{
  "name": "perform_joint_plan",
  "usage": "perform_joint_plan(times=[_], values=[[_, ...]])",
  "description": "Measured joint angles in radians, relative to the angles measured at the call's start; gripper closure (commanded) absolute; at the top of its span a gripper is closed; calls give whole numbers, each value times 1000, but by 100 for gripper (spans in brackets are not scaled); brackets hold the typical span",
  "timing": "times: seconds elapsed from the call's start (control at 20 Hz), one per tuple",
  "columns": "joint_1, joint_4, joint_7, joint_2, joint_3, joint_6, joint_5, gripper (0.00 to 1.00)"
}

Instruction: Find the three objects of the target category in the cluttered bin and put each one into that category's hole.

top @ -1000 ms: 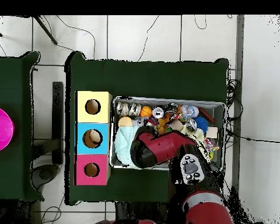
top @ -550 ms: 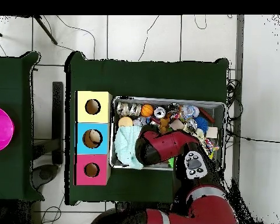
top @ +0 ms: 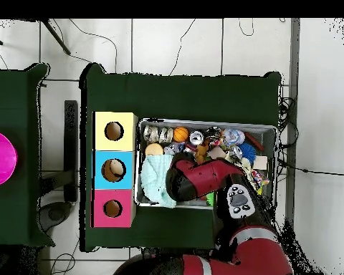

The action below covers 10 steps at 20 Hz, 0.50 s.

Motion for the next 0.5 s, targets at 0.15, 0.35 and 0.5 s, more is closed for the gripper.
perform_joint_plan(times=[0.15,0.35,0.5], values=[[-7,10,0,-7,7,0,0,0],[-7,26,0,-19,13,0,0,0],[-7,34,0,-26,21,0,0,0]])
